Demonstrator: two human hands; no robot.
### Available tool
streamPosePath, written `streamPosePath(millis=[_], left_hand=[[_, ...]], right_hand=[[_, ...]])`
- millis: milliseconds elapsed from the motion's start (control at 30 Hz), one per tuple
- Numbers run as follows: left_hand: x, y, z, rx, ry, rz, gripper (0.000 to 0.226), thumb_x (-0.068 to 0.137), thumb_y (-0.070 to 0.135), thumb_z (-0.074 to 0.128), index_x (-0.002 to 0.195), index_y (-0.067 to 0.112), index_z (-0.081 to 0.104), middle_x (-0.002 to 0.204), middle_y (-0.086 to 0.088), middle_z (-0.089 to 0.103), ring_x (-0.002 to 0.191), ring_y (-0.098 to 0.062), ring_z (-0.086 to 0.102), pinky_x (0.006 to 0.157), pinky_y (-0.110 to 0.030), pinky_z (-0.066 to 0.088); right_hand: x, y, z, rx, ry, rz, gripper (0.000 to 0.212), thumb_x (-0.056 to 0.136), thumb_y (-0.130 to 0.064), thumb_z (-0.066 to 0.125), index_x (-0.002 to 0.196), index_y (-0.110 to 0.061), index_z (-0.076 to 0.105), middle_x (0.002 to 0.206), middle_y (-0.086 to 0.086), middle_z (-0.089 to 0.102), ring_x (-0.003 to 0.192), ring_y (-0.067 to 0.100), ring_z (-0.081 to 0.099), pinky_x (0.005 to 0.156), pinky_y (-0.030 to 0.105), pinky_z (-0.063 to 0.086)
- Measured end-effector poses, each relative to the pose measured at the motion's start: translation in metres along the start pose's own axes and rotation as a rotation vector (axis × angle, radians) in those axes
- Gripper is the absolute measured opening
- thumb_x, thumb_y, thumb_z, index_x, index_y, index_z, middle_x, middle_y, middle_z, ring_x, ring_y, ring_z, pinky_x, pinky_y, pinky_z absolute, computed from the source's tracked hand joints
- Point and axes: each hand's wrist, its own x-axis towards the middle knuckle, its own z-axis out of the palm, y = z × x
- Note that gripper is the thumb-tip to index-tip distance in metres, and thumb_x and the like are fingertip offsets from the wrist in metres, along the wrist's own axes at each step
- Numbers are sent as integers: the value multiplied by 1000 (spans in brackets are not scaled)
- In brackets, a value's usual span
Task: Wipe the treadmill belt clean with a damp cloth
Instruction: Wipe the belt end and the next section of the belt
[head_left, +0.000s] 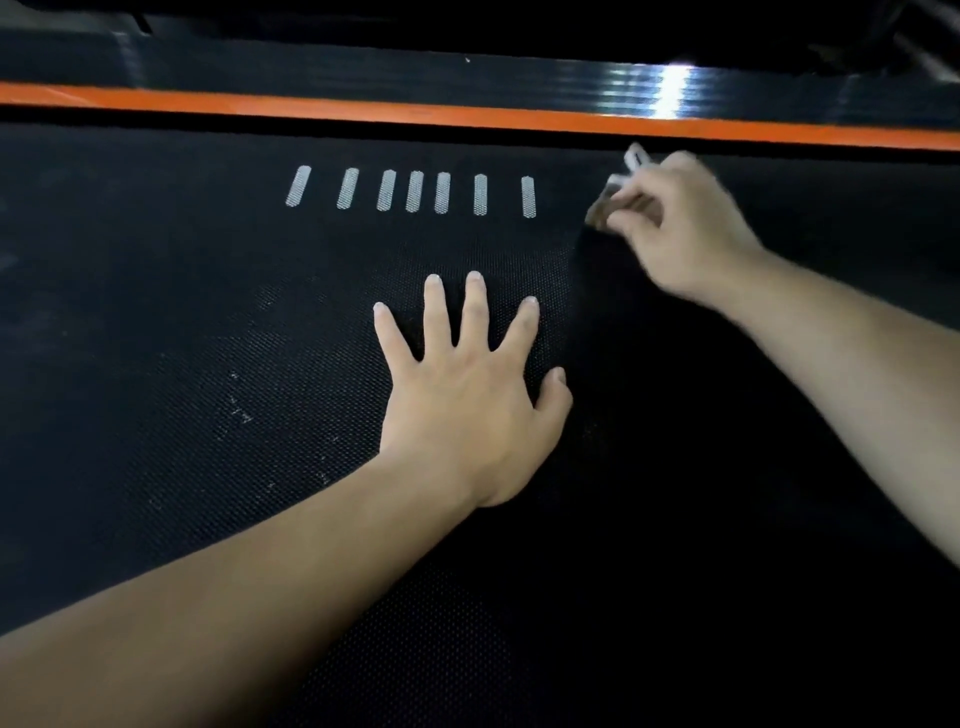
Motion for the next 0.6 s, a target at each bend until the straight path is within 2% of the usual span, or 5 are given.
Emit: streamPosePath(millis=[67, 133, 333, 500, 600], left_hand=[[-1, 0, 0, 3, -1, 1, 75, 94, 66, 9, 163, 37, 7, 173, -11, -2, 157, -41, -12, 118, -73, -4], [0, -1, -1, 3, -2, -1, 75, 94, 66, 9, 163, 37, 6, 173, -11, -2, 157, -40, -12, 118, -73, -4], [-1, 1, -1, 9, 2, -6, 74, 95, 67, 11, 162, 38, 6, 173, -10, -2, 157, -40, -12, 118, -73, -3], [-1, 0, -2, 6, -5, -1, 74, 94, 67, 8, 162, 38, 4, 173, -10, -3, 157, -39, -13, 119, -72, -4], [-1, 1, -2, 16, -5, -3, 74, 94, 67, 9, 162, 38, 5, 173, -10, -2, 157, -40, -12, 119, -72, -3]], right_hand=[[27, 20, -7, -54, 106, 204, 20, 93, -34, 63, 111, -25, 67, 123, 7, 57, 113, 28, 59, 98, 41, 48], [44, 26, -6, -82, 151, 390, 17, 97, -34, 60, 111, -28, 67, 130, 5, 55, 117, 31, 56, 95, 39, 45], [29, -5, 15, -14, 5, 17, 17, 96, -31, 64, 110, -22, 67, 115, 2, 52, 108, 20, 50, 93, 38, 42], [57, 19, -3, -59, 174, 415, 20, 98, -29, 60, 116, -24, 68, 126, 6, 55, 117, 31, 55, 96, 41, 45], [43, 0, 13, -39, 119, 237, 18, 95, -32, 65, 113, -27, 69, 123, 4, 55, 114, 26, 53, 96, 40, 44]])
